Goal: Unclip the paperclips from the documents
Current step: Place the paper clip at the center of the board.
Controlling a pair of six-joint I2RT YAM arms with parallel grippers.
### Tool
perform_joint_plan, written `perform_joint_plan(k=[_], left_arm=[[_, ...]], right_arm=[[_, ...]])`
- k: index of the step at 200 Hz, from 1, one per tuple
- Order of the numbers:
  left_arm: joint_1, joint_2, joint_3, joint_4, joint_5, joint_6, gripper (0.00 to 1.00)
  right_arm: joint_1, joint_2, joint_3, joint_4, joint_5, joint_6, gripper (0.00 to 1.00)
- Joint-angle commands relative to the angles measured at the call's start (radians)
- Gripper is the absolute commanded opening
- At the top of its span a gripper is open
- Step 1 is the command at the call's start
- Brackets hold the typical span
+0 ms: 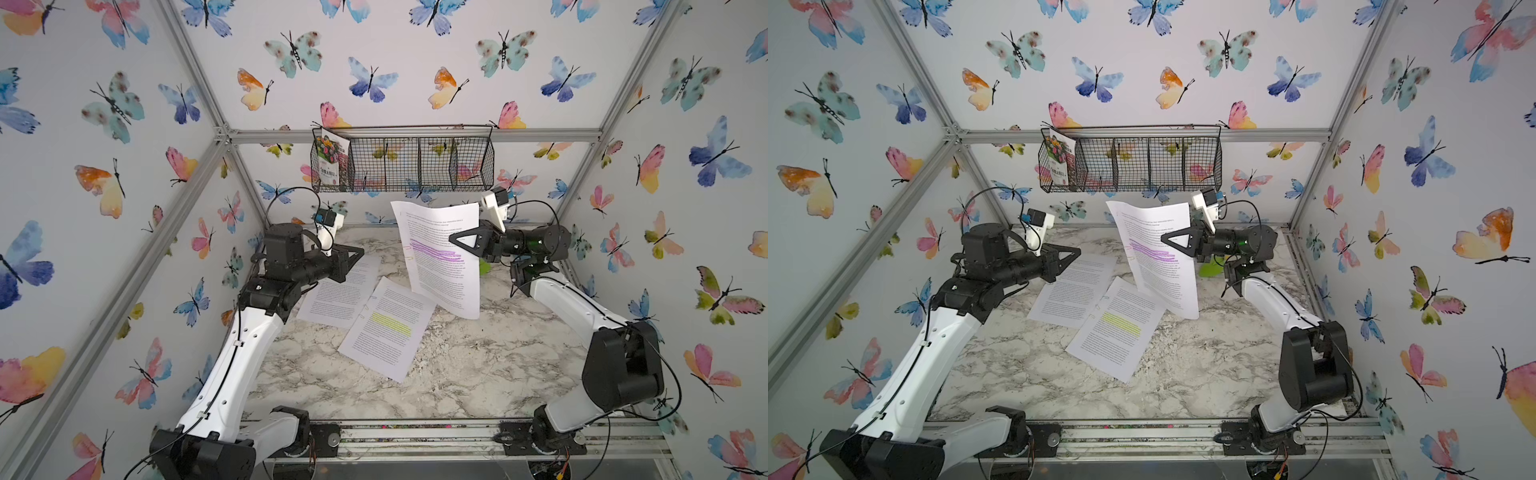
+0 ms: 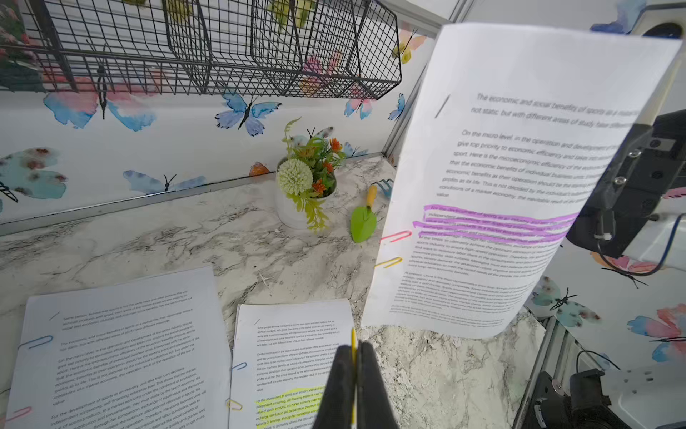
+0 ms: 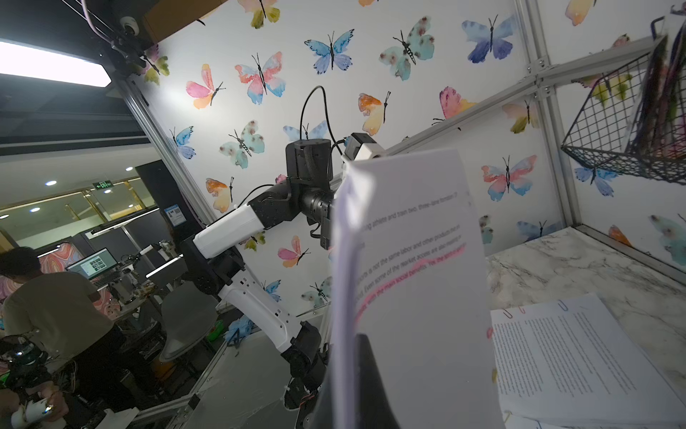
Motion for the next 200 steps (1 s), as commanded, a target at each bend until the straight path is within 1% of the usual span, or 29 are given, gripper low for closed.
perform_joint_plan(k=[1,10,24,32,40,51,59,71,96,114,123,138,157,186,194,200], left_arm=[[-0.046,0.017,-0.022,-0.081,-0.027,0.014,0.0],[-0.08,0.019,-0.049,-0.093,-0.049,-0.017,0.0],[-0.178,0.015,-0.105,-0.093,-0.11,-0.068,0.0],[-0.247,0.015,-0.136,-0.089,-0.194,-0.094,0.0],[-0.319,0.02,-0.162,-0.089,-0.259,-0.117,0.0],[-0.419,0.041,-0.192,-0.084,-0.344,-0.155,0.0],[-0.484,0.065,-0.21,-0.072,-0.386,-0.185,0.0],[-0.559,0.11,-0.225,-0.044,-0.41,-0.232,0.0],[-0.651,0.237,-0.203,-0.008,-0.393,-0.299,0.0],[-0.718,0.328,-0.178,0.017,-0.428,-0.297,0.0],[-0.74,0.364,-0.175,0.043,-0.419,-0.305,0.0],[-0.77,0.416,-0.18,0.089,-0.4,-0.331,0.0],[-0.796,0.473,-0.181,0.128,-0.38,-0.348,0.0],[-0.821,0.529,-0.174,0.128,-0.389,-0.361,0.0],[-0.823,0.539,-0.176,0.129,-0.385,-0.364,0.06],[-0.825,0.549,-0.178,0.132,-0.383,-0.366,0.12]], right_arm=[[-0.018,-0.025,0.008,-0.132,-0.014,-0.105,0.02],[-0.036,-0.035,0.023,-0.304,-0.002,-0.222,0.03],[-0.073,-0.056,0.061,-0.634,0.068,-0.473,0.02],[-0.1,-0.064,0.088,-0.813,0.128,-0.606,0.03],[-0.13,-0.064,0.114,-0.952,0.188,-0.705,0.02],[-0.173,-0.06,0.139,-1.093,0.278,-0.778,0.03],[-0.207,-0.053,0.151,-1.163,0.341,-0.793,0.02],[-0.247,-0.042,0.171,-1.261,0.443,-0.8,0.02],[-0.263,-0.031,0.212,-1.409,0.613,-0.878,0.02],[-0.265,-0.026,0.231,-1.484,0.742,-0.875,0.02],[-0.266,-0.019,0.245,-1.525,0.801,-0.869,0.02],[-0.266,-0.019,0.245,-1.546,0.841,-0.884,0.02],[-0.266,-0.027,0.233,-1.552,0.907,-0.863,0.02],[-0.266,-0.03,0.224,-1.557,0.923,-0.847,0.02],[-0.266,-0.033,0.218,-1.557,0.923,-0.846,0.02],[-0.266,-0.036,0.215,-1.557,0.923,-0.846,0.02]])
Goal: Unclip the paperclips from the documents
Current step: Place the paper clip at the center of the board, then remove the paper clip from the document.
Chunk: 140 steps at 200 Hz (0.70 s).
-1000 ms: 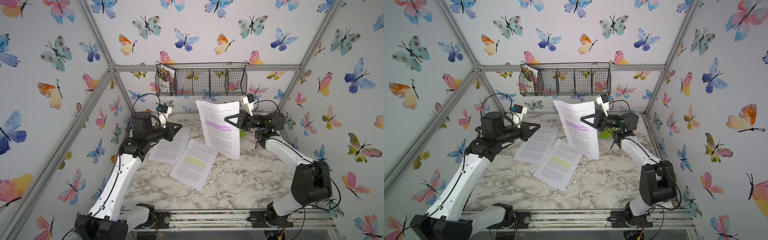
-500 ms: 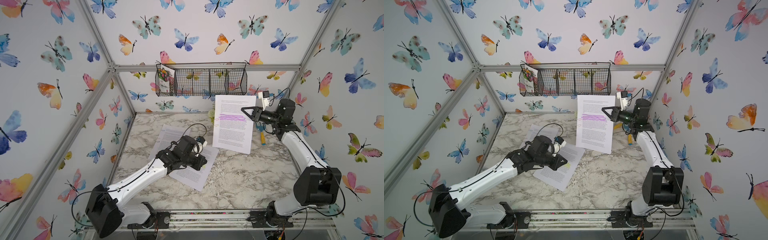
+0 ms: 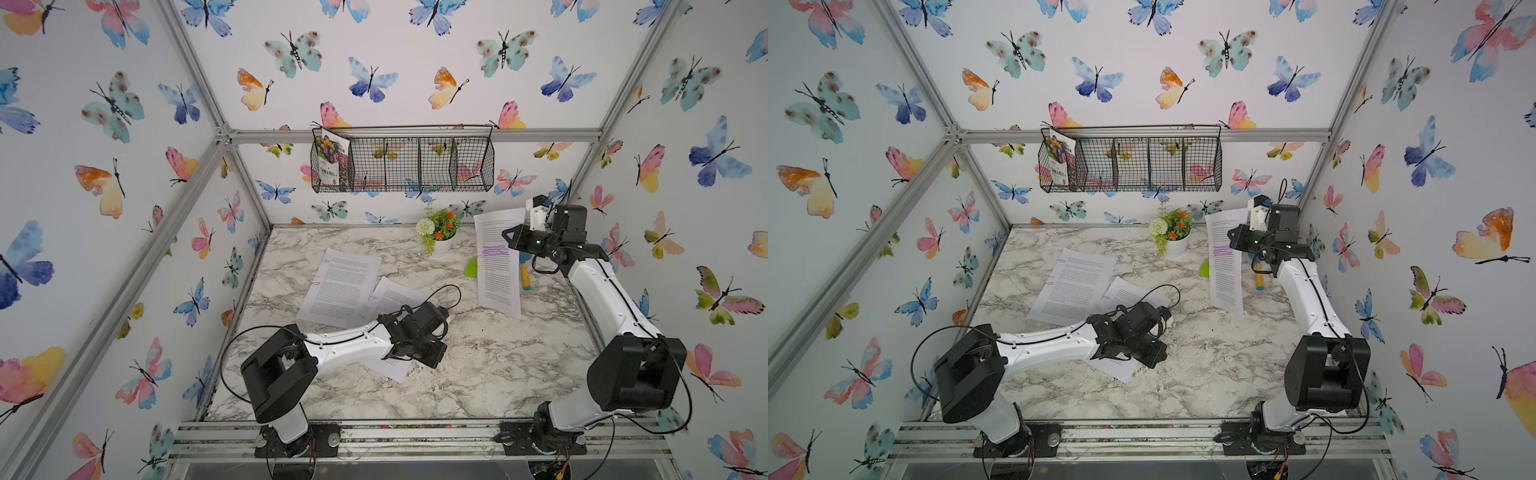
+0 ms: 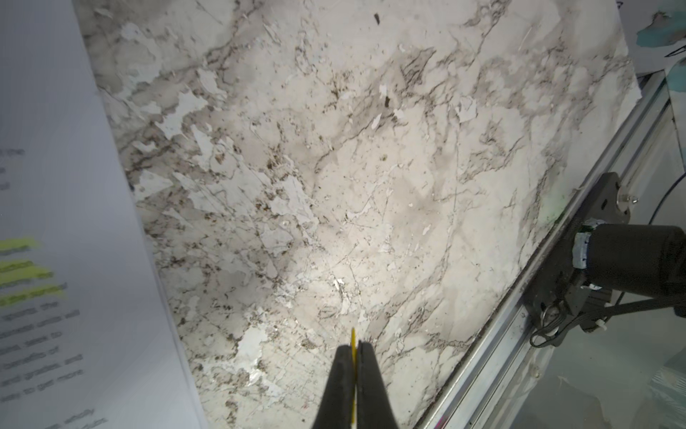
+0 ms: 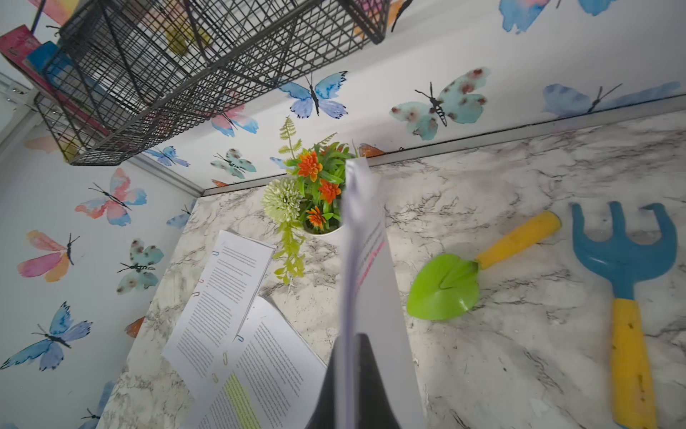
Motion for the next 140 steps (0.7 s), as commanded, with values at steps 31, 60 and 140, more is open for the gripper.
perform_joint_plan(k=[31,60,140], left_arm=[[-0.008,0.062,0.006,0.034,0.027,-0.028,0.35],[-0.006,0.049,0.023,0.018,0.017,-0.02,0.5],[0.195,-0.094,0.247,-0.231,0.016,0.056,0.55]], right_arm=[[0.002,-0.024,-0.021,-0.03,0.036,-0.007,0.02],[0.002,-0.031,-0.028,-0.023,-0.011,-0.007,0.02],[0.048,-0.043,0.006,0.036,-0.442,-0.014,0.01]])
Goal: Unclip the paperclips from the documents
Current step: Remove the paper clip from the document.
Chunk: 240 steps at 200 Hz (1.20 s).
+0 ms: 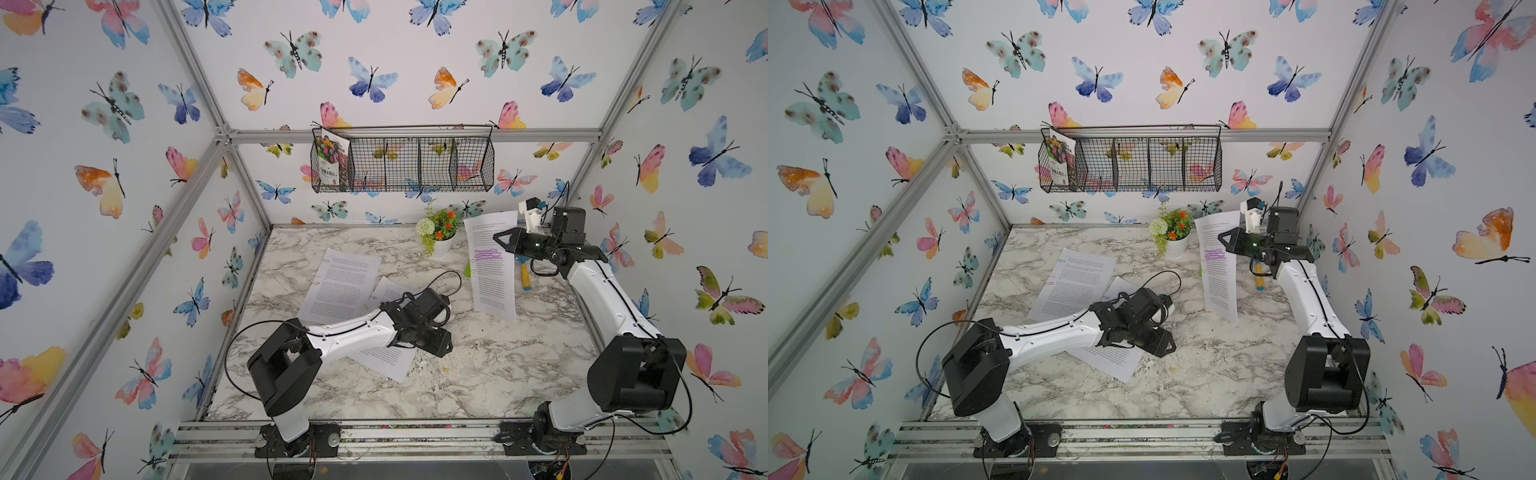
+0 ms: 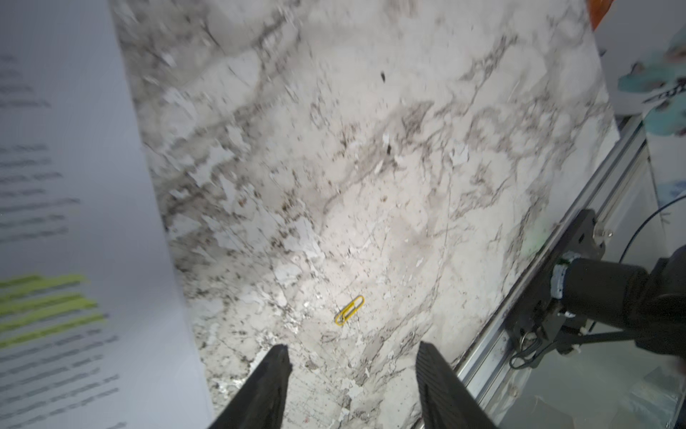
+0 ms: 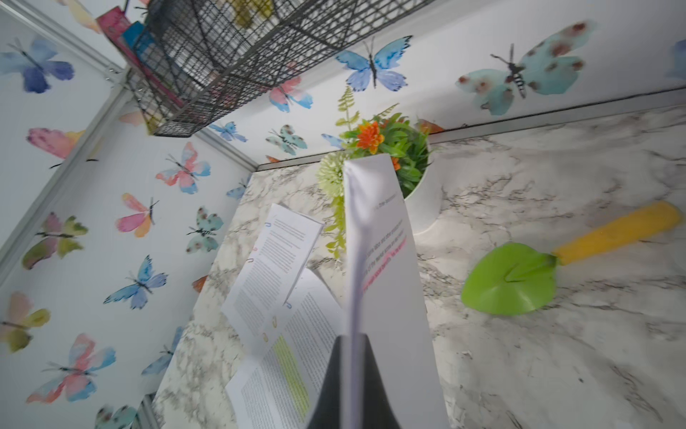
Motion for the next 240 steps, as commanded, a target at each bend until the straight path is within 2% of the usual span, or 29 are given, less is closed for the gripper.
perform_joint_plan(k=[1,26,43,63,76,107,134,165,185,240], left_arm=[[0.098,-0.109,0.082,-0.11,-0.004,0.037,0.56],[0.187,-0.198,0.147,-0.141,-0.111,0.052,0.58],[0.274,-0.24,0.181,-0.164,-0.135,0.07,0.57],[0.391,-0.284,0.175,-0.138,-0.032,0.064,0.57],[0.452,-0.303,0.164,-0.114,0.026,0.044,0.57],[0.538,-0.313,0.139,-0.115,0.081,0.018,0.58],[0.561,-0.317,0.127,-0.054,0.188,0.018,0.58],[0.561,-0.355,0.094,0.101,0.352,-0.02,0.62],[0.561,-0.381,0.088,0.122,0.348,-0.036,0.65],[0.562,-0.361,0.132,0.066,0.367,-0.031,0.64]], right_arm=[[0.038,-0.036,0.028,0.023,-0.182,-0.025,0.01],[0.107,-0.063,0.05,0.048,-0.223,-0.05,0.01],[0.134,-0.082,0.049,0.1,-0.225,-0.002,0.01],[0.156,-0.084,0.046,0.195,-0.275,0.081,0.01],[0.191,-0.079,0.066,0.218,-0.279,0.088,0.01],[0.268,-0.052,0.119,0.245,-0.304,0.103,0.01],[0.324,-0.02,0.155,0.272,-0.357,0.136,0.01],[0.364,0.002,0.166,0.319,-0.409,0.19,0.01],[0.366,0.005,0.165,0.338,-0.423,0.208,0.01],[0.376,0.017,0.177,0.41,-0.464,0.273,0.01]])
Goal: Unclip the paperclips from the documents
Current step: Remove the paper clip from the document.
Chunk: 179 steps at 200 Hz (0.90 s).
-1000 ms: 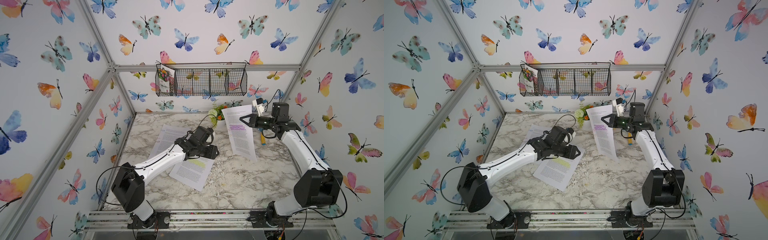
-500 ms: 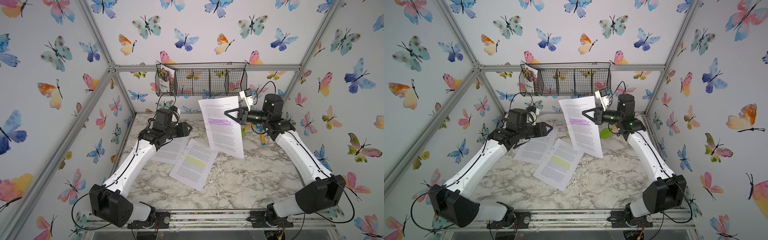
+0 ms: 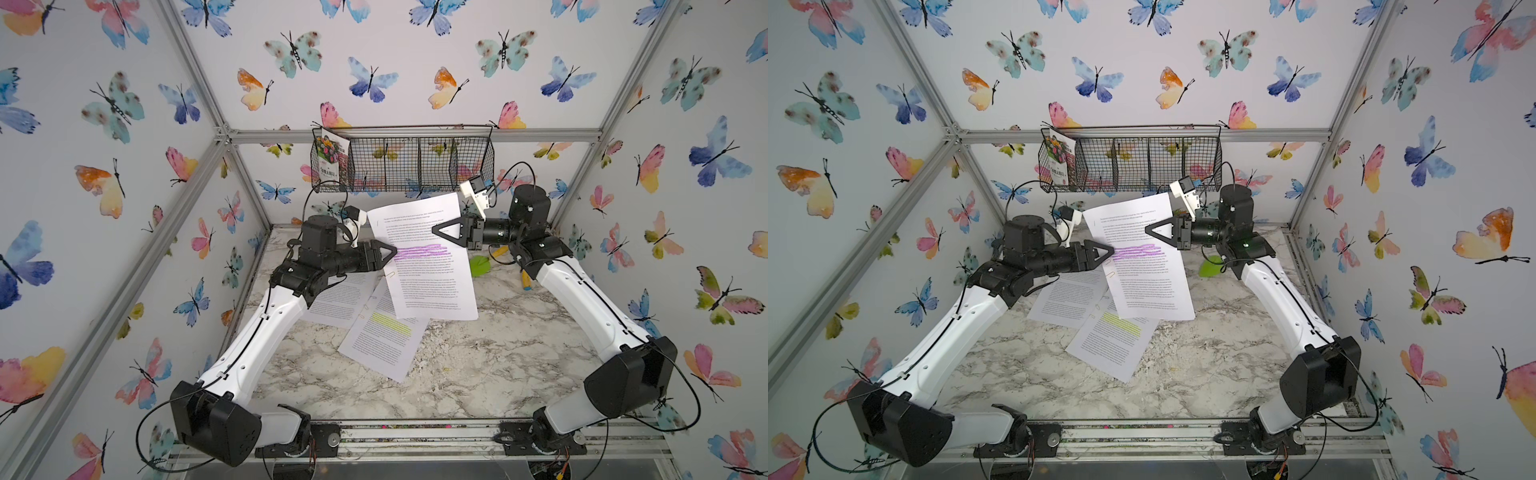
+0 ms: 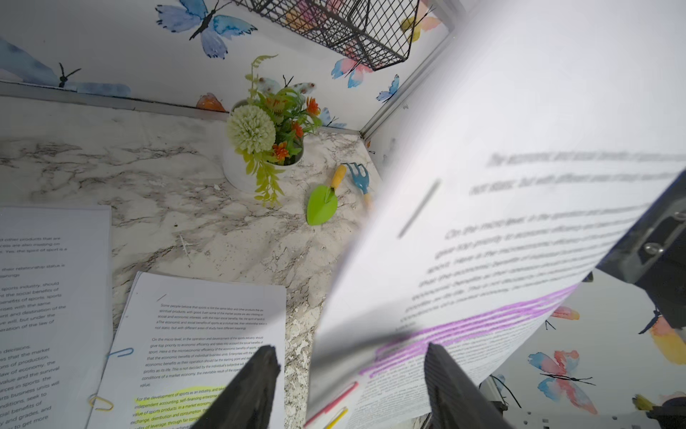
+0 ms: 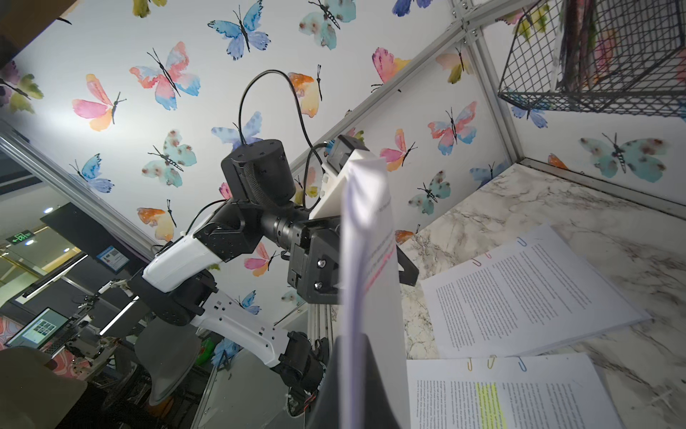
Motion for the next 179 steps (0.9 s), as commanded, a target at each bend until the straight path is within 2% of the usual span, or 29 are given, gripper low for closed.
perform_joint_plan(k=[1,36,60,105,140,179], left_arm=[[0.001,0.001,0.018,0.001,0.054,-0.002,0.63],[0.001,-0.015,-0.015,0.025,0.08,-0.011,0.64],[0.002,-0.028,-0.022,-0.051,0.038,0.049,0.66],[0.006,-0.034,0.001,-0.086,-0.006,0.109,0.7],[0.007,-0.01,0.022,-0.052,0.038,0.09,0.74],[0.007,0.016,0.024,0.01,0.101,0.062,0.74]], right_arm=[[0.012,0.014,0.029,0.074,-0.045,0.043,0.01],[0.016,0.018,0.034,0.144,-0.072,0.105,0.01],[0.016,0.017,0.046,0.168,-0.087,0.131,0.01],[0.017,0.015,0.043,0.232,-0.133,0.204,0.01],[0.02,0.018,0.027,0.313,-0.148,0.268,0.01],[0.027,0.029,0.026,0.393,-0.16,0.339,0.01]])
